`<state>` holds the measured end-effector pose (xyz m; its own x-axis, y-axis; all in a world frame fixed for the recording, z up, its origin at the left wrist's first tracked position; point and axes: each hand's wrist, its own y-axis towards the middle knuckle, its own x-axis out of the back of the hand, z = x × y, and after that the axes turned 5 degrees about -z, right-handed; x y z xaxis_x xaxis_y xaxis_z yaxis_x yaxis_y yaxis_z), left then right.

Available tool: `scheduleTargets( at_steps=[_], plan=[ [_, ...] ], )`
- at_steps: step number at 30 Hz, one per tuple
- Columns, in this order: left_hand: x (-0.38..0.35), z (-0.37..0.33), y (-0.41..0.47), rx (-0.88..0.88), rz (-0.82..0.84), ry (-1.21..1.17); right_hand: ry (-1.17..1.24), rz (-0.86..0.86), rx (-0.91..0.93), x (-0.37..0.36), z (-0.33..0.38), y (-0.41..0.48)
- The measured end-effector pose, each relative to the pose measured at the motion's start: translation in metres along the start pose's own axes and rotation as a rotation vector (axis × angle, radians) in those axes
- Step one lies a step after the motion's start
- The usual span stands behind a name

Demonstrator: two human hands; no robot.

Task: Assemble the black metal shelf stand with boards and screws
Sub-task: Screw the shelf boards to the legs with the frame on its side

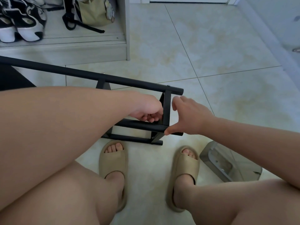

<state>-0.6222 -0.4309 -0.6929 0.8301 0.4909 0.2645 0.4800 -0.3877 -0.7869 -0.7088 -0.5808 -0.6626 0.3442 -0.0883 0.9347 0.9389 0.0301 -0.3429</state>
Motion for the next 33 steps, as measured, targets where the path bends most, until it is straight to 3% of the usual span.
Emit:
scheduleTargets(
  at_steps=[3, 9, 17, 27, 33],
  plan=[
    [0.008, 0.000, 0.003, 0.053, -0.012, -0.154, -0.119, -0.126, 0.041, 0.000, -0.002, 0.002],
    [0.017, 0.002, 0.004, 0.100, 0.050, -0.336, -0.125, 0.053, 0.039, 0.002, -0.008, 0.013],
    [0.017, 0.008, 0.001, 0.038, 0.077, -0.269, -0.124, 0.112, 0.070, -0.001, -0.010, 0.020],
    [0.015, 0.012, 0.016, -0.047, -0.122, -0.099, -0.067, 0.153, 0.070, -0.003, -0.013, 0.023],
    [0.016, 0.015, 0.024, -0.043, -0.041, -0.124, -0.066, 0.164, 0.067, -0.003, -0.012, 0.024]
  ],
)
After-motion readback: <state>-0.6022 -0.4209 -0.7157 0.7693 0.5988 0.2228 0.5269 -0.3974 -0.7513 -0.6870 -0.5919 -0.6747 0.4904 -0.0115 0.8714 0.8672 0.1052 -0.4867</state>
